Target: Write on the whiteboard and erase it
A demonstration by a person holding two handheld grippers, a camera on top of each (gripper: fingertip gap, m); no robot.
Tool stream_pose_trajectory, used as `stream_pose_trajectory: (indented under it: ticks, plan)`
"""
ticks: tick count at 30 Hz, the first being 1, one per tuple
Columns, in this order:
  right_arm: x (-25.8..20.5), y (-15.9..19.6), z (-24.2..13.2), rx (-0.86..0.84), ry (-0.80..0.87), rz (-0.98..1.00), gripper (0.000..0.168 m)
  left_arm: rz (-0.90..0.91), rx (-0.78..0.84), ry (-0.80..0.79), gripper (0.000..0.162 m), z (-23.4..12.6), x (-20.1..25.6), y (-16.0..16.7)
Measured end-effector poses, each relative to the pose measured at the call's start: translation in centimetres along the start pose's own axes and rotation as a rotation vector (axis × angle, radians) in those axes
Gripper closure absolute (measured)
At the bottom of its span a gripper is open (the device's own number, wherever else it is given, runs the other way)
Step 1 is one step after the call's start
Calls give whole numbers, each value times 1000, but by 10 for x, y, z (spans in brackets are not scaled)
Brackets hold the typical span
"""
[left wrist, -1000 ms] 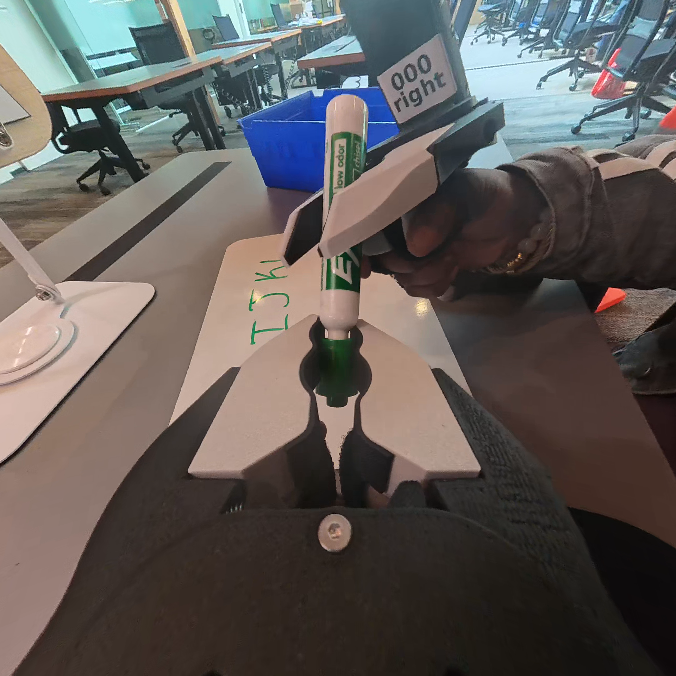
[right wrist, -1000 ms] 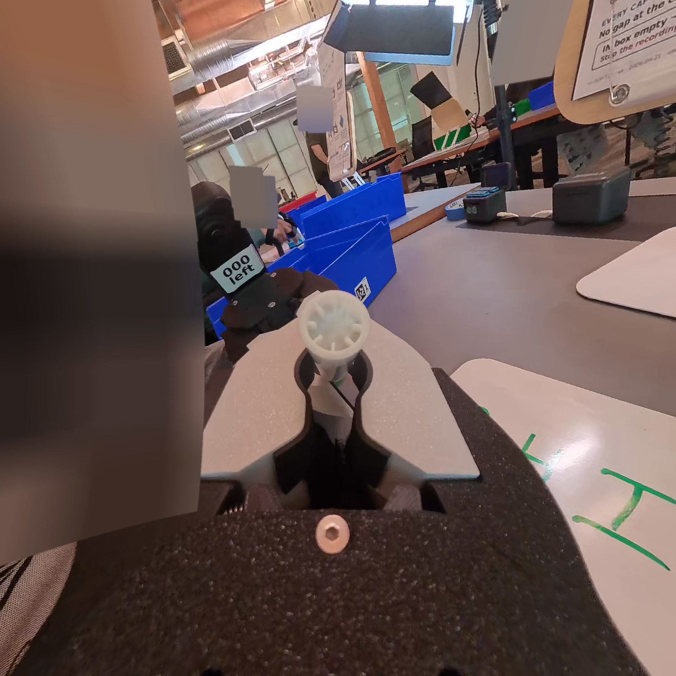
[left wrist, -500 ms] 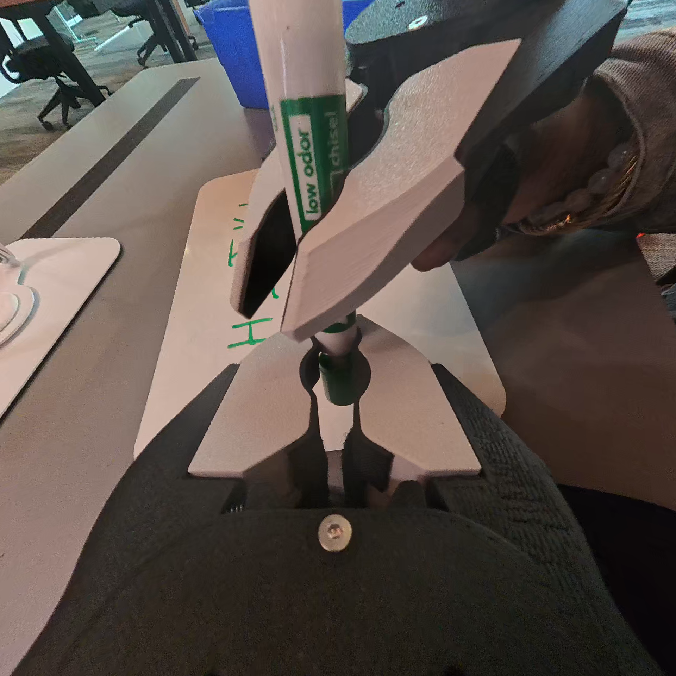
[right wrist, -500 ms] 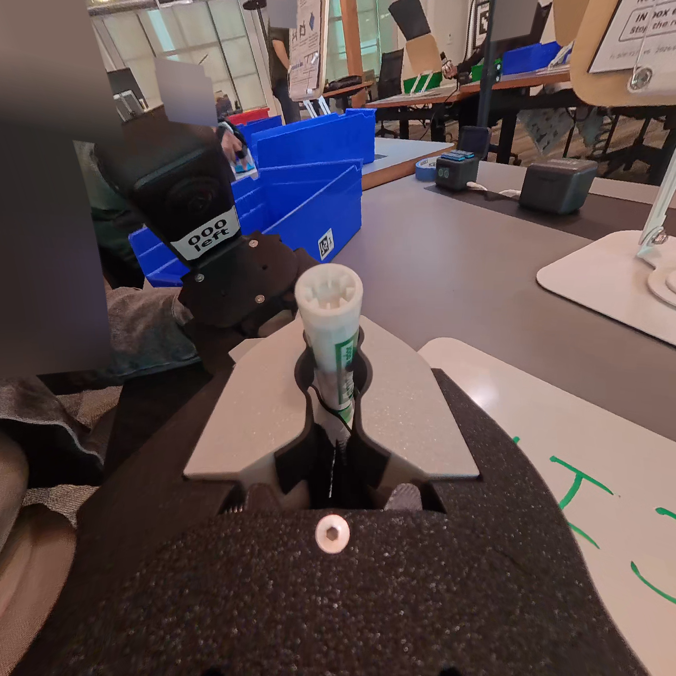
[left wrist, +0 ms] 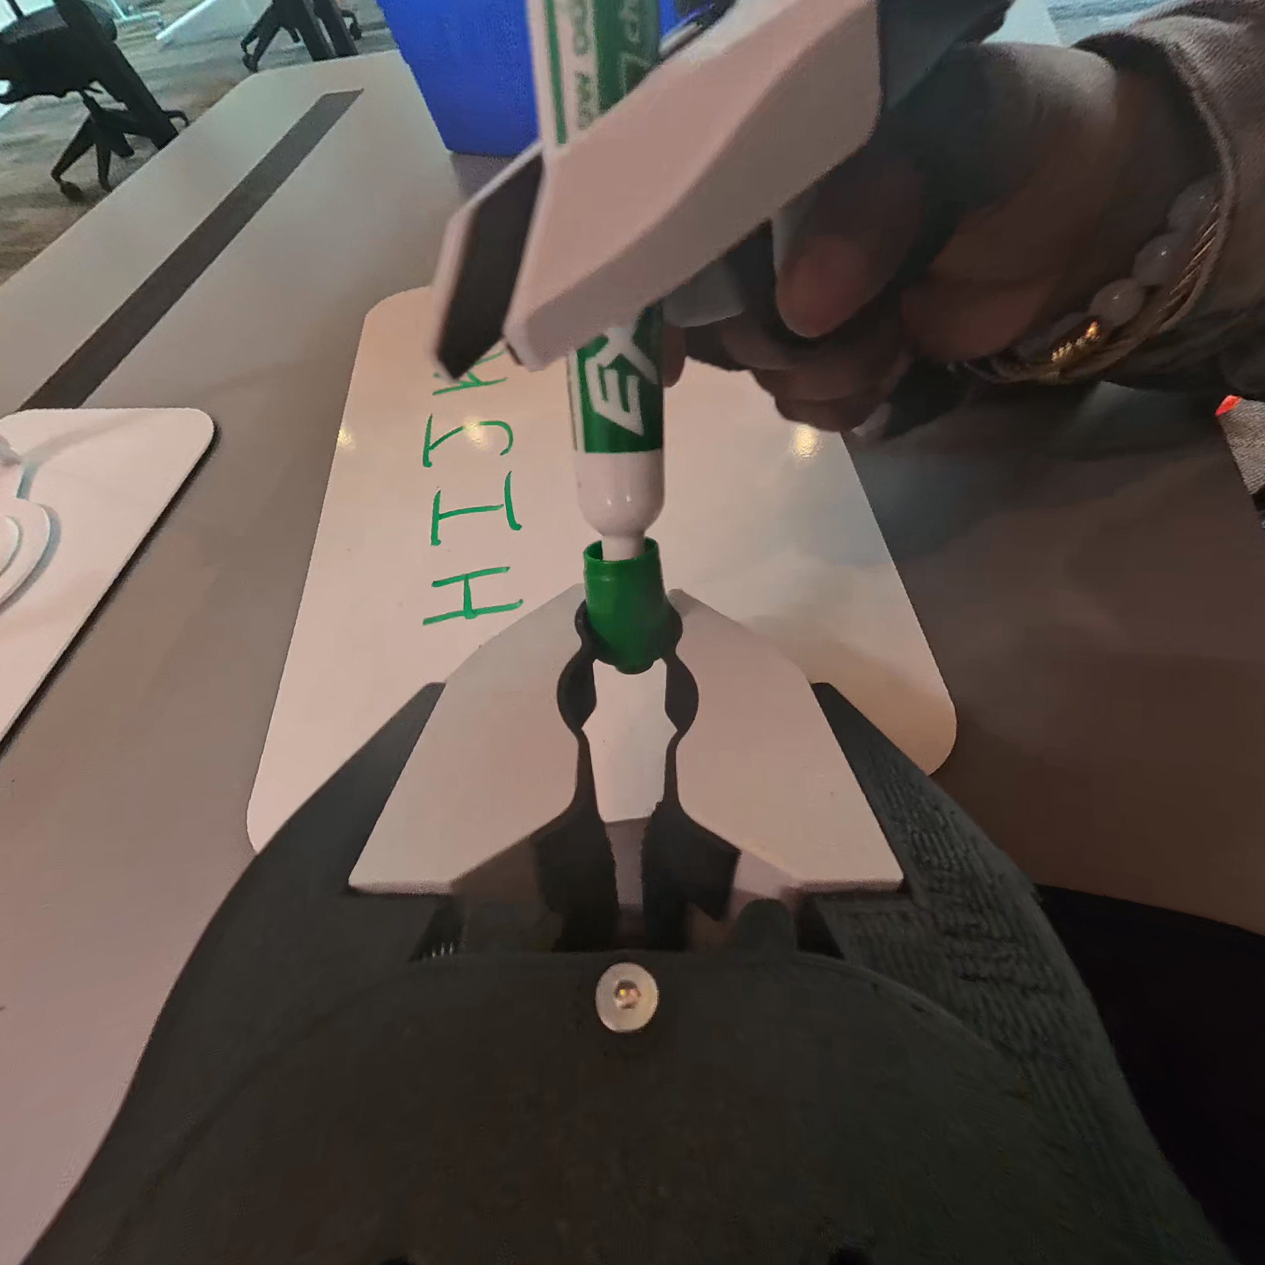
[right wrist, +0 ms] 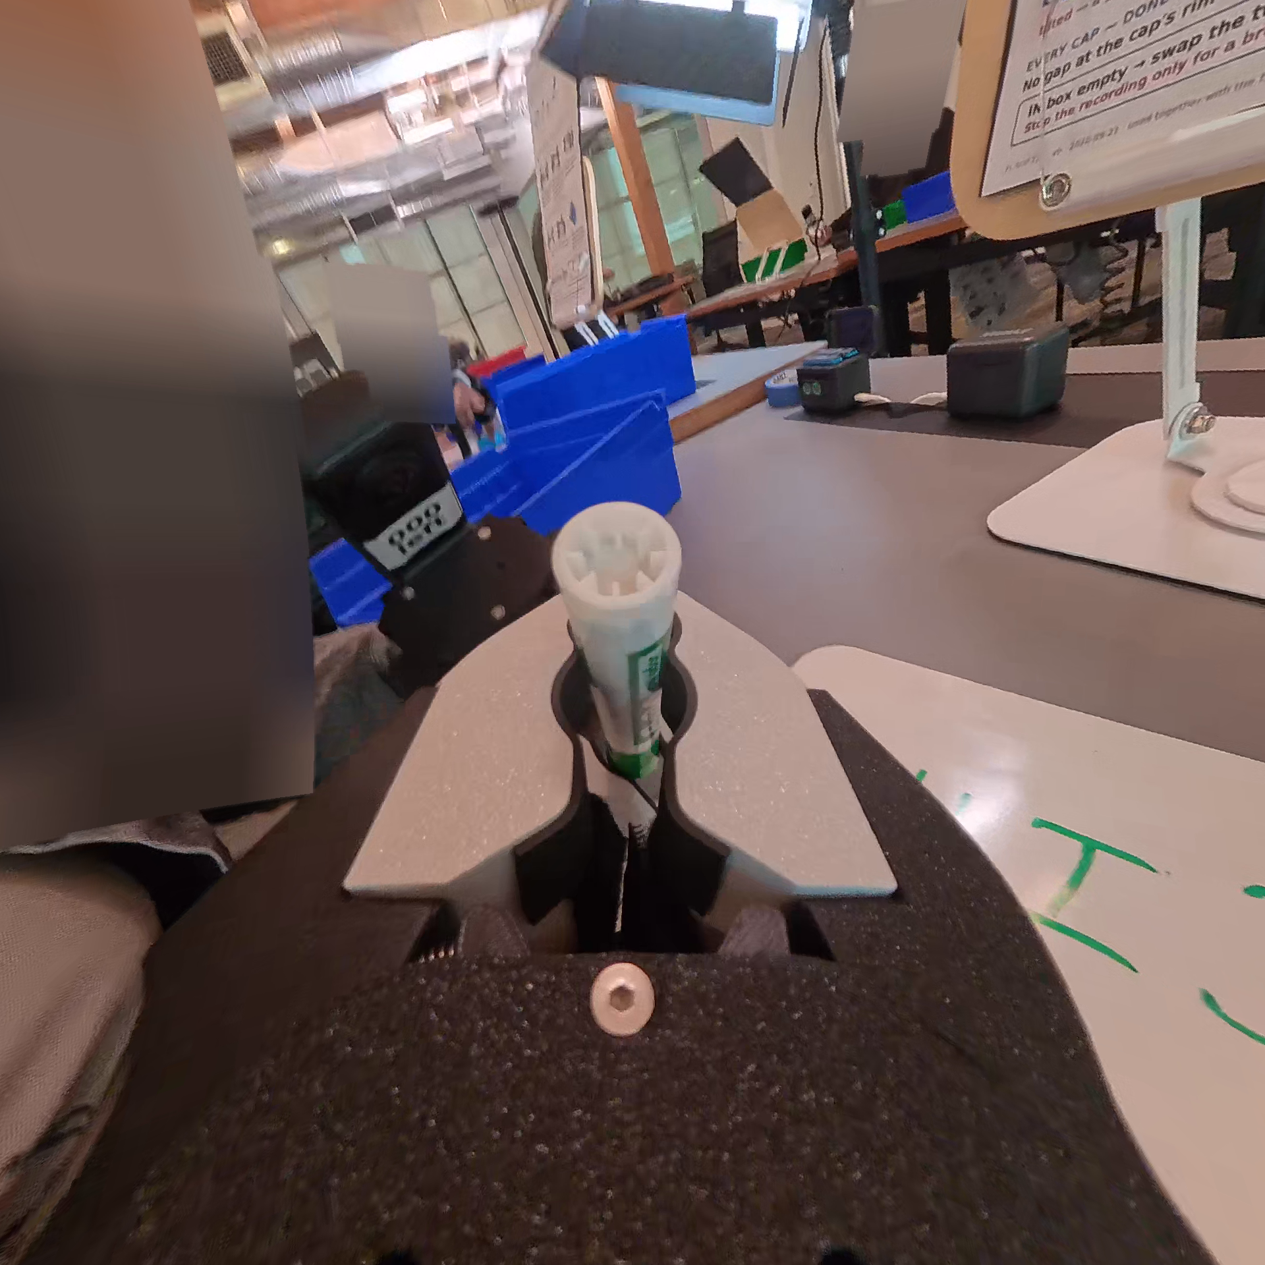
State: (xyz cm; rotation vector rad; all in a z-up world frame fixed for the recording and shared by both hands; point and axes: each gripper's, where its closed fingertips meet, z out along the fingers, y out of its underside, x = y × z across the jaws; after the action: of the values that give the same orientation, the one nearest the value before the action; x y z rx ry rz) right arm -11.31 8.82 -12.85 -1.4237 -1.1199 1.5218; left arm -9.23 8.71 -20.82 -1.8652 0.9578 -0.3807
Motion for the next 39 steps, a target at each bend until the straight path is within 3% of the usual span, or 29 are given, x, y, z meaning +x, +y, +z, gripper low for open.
stream_pose_trajectory:
  ticks: [6,9,20,24,28,30,33,38,39]
  plan:
    - [-3,37,9,-197,-15,6,150,86,-197,88,147,16,26,31]
    - [5,36,3,-213,11,12,150,-27,-147,100,149,12,17,27]
    - [4,50,6,-330,30,-14,151,-57,-190,154,149,15,27,31]
    - [4,50,4,-325,25,-16,150,-28,-191,159,147,15,27,32]
    - [-4,40,1,-241,-28,-35,148,127,-152,92,146,9,16,27]
    - [-8,25,-5,-165,-44,-13,125,145,-95,38,146,7,10,18]
    - [-8,2,-22,-77,-13,-72,122,187,-92,-20,146,5,1,19]
    - [-11,2,-30,-135,-7,-180,130,220,-95,-33,146,6,2,19]
    - [-10,4,-29,-146,3,-212,145,226,-91,-34,147,6,2,18]
